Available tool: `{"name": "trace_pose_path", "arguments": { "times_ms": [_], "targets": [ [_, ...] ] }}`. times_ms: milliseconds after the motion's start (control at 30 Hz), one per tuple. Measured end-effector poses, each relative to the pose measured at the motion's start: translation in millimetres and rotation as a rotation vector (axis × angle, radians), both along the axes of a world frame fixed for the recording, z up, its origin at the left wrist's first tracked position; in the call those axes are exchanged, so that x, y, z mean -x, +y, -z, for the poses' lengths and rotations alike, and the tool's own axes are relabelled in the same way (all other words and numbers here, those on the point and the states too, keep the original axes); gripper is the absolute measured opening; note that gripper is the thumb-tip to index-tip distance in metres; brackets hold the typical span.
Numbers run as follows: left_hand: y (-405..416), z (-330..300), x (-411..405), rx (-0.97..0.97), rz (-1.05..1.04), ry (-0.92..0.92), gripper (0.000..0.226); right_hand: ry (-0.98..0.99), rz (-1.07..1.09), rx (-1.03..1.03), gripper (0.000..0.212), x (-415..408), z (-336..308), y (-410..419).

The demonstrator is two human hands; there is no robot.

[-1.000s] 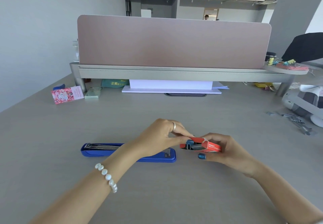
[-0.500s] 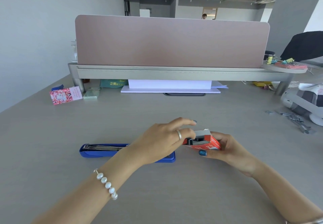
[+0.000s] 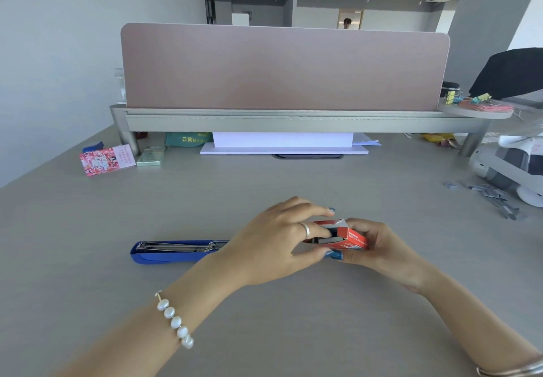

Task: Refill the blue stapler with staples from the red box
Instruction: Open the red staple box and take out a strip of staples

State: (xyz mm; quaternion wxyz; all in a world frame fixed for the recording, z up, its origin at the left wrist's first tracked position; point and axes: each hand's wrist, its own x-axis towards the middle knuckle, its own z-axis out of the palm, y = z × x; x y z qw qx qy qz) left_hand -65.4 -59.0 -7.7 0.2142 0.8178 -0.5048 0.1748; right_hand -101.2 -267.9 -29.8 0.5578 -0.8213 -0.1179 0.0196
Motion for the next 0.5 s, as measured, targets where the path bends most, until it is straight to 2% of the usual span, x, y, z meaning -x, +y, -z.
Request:
{"name": "trace_pose_path", "arguments": {
  "times_ms": [100,333,500],
  "targets": [
    [-4.4,3.1,1.1,0.042,-0.007,0.02,0.031,-0.003,-0.004,0.014,0.023,-0.4,1.6,0.0],
    [1.0,-2.9,-0.5,0.189,-0.014,0.313,0.011,-0.013,0.009,0.004,0.026,-0.9,0.6,0.0],
    [6.8,-7.6,-1.1,0.228,-0.01,0.369,0.01,-0.029,0.03,0.014,0.023,-2.2,0.4,-2.0]
  ]
}}
